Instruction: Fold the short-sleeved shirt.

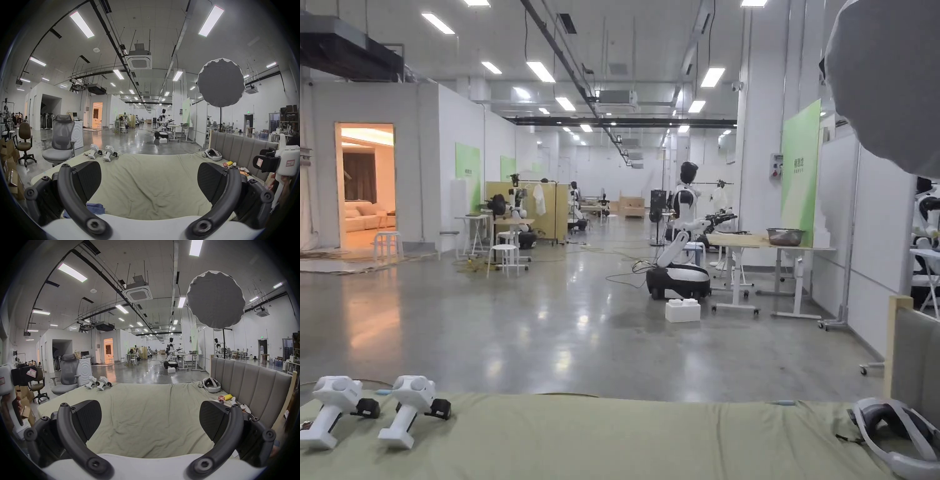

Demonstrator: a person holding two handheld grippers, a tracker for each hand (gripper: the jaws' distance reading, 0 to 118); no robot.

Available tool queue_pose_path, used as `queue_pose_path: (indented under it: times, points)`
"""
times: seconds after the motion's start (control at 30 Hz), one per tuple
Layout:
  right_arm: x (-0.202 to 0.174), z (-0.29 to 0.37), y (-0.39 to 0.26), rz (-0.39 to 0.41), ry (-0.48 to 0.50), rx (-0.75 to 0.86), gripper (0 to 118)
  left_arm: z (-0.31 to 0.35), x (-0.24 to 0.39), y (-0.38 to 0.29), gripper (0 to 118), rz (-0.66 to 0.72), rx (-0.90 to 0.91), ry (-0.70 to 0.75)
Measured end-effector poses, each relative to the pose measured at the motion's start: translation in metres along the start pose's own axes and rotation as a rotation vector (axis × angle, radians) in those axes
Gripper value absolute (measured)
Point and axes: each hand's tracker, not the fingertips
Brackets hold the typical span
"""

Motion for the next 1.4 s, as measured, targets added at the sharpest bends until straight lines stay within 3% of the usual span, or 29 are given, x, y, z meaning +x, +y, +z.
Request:
queue_pose_path:
  times: [0.4,0.63,0.7,0.8,0.93,1.4]
  points:
    - [0.010,0.004,0.011,-0.081,0.033,-0.020,118,-0.003,0.006,0.004,118,0.013,0.005,-0.050]
    - [0.020,-0.007,0.024,-0.344,0.032,-0.131,118,-0.004,0.009,0.005,118,0.008,0.006,-0.073]
    - [0.016,-0.011,0.029,-0.380,-0.009,-0.224,118,-0.004,0.009,0.006,118,0.009,0.003,-0.081]
    - [0.007,-0.015,0.032,-0.398,-0.056,-0.302,118,-0.003,0.010,0.010,118,0.016,0.006,-0.087]
    - [0.005,-0.020,0.034,-0.381,-0.017,-0.377,118,-0.001,0.010,0.013,118,0.015,0.011,-0.099]
    - [0.002,-0.015,0.033,-0.396,0.016,-0.343,118,0.000,0.007,0.013,118,0.030,0.000,-0.092]
